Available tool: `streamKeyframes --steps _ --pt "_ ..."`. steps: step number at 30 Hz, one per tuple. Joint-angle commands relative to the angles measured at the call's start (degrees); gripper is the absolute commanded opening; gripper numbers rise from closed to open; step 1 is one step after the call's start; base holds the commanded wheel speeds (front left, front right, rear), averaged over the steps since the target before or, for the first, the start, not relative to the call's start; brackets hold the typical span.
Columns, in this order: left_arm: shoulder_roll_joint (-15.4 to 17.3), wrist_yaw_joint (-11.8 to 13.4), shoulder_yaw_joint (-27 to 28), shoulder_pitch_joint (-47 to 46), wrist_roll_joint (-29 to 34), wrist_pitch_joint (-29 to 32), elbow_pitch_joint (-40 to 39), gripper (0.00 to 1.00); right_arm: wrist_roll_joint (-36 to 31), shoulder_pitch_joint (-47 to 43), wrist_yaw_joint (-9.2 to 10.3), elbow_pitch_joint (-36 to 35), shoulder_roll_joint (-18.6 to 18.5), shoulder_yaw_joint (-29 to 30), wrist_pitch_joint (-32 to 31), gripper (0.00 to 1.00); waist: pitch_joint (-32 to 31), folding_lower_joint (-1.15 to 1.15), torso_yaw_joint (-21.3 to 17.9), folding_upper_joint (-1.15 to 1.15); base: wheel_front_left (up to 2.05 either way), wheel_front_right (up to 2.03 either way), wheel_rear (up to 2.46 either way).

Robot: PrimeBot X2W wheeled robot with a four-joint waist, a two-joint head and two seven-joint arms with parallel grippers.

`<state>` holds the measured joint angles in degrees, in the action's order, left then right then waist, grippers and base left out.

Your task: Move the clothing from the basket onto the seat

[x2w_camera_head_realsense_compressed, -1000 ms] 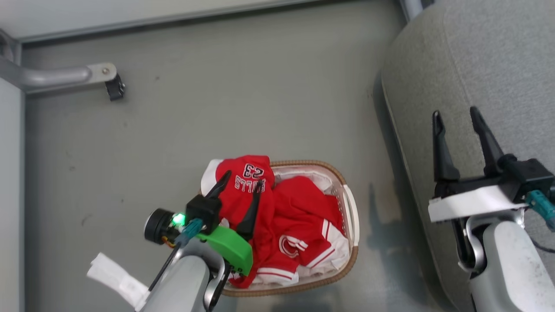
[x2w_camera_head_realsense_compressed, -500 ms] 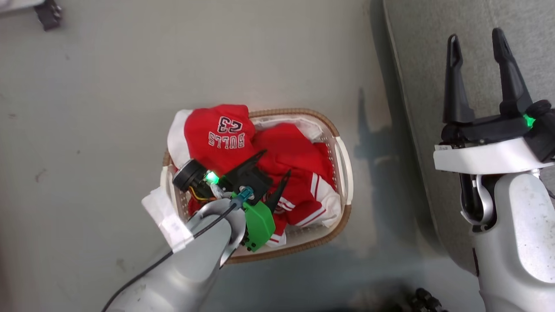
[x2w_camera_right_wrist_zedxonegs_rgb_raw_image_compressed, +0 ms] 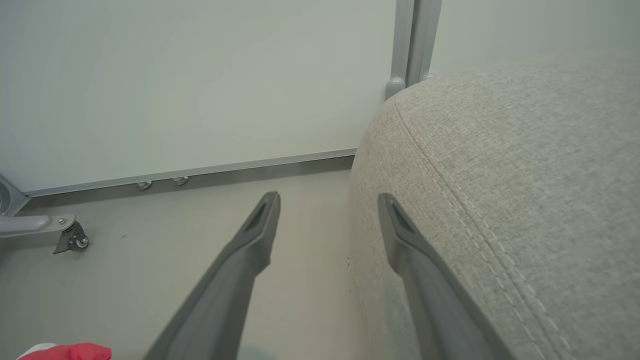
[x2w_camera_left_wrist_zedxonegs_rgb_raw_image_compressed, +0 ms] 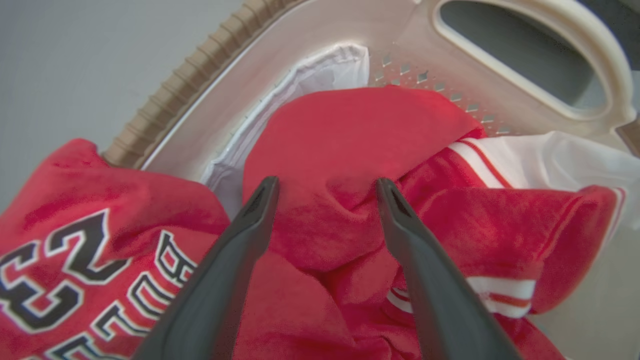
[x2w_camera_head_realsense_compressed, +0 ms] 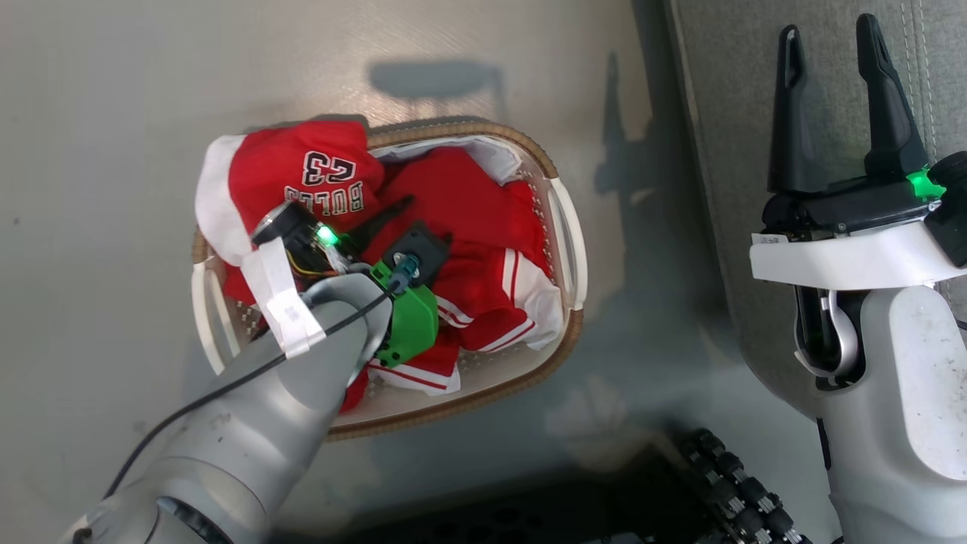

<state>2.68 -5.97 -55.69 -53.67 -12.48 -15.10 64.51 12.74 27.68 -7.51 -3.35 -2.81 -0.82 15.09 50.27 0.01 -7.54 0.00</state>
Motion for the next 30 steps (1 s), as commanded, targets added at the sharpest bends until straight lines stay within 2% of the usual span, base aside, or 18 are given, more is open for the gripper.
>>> streamKeyframes --steps 1,6,11,12,13,14,15,16,22,30 --pt "0.4 0.9 -0.2 -1.9 0.7 0.3 1.2 1.0 0.8 0.8 0.04 0.0 -0.2 -0.3 0.1 1.0 2.3 -0.01 -2.3 0.0 0.0 0.0 0.0" --pt "0.4 3.1 -0.7 -4.1 0.0 1.9 4.3 1.0 1.8 1.2 0.04 0.2 -0.2 -1.1 0.1 1.0 3.0 -0.01 -3.1 0.0 0.0 0.0 0.0" --pt "0.4 3.6 -1.3 -4.4 -1.1 5.1 5.0 0.99 2.6 1.3 0.04 0.3 -0.2 -2.0 0.1 1.0 3.2 -0.01 -3.6 0.0 0.0 0.0 0.0" --pt "0.4 3.6 -1.5 -4.3 -1.5 5.8 4.9 0.76 2.7 1.3 0.04 0.3 -0.2 -2.2 0.1 1.0 3.2 -0.01 -3.7 0.0 0.0 0.0 0.0" --pt "0.4 3.5 -1.5 -4.1 -1.8 6.5 4.8 0.62 2.8 1.3 0.04 0.3 -0.2 -2.3 0.1 1.0 3.2 -0.01 -3.8 0.0 0.0 0.0 0.0" --pt "0.4 3.4 -1.7 -3.7 -2.4 7.3 4.7 0.42 3.0 1.3 0.04 0.3 -0.2 -2.5 0.1 1.0 3.2 -0.01 -3.9 0.0 0.0 0.0 0.0" --pt "0.4 3.2 -1.9 -3.3 -2.8 8.3 4.7 0.27 3.0 1.3 0.04 0.3 -0.2 -2.6 0.1 1.0 3.1 -0.01 -4.0 0.0 0.0 0.0 0.0" --pt "0.4 3.2 -2.1 -3.1 -3.1 8.9 4.6 0.0 3.0 1.3 0.04 0.3 -0.2 -2.7 0.1 1.0 3.1 -0.01 -4.1 0.0 0.0 0.0 0.0" --pt "0.4 3.2 -3.2 -2.1 -4.3 10.2 4.1 0.0 3.2 1.1 0.04 0.6 -0.2 -2.8 0.1 1.0 2.6 -0.01 -4.1 0.0 0.0 0.0 0.0" --pt "0.3 2.5 -4.7 0.7 -6.0 4.6 1.9 0.0 2.1 -0.2 0.04 2.0 -0.2 -2.2 0.1 1.0 -1.1 -0.01 -2.7 0.0 0.0 0.0 0.0"
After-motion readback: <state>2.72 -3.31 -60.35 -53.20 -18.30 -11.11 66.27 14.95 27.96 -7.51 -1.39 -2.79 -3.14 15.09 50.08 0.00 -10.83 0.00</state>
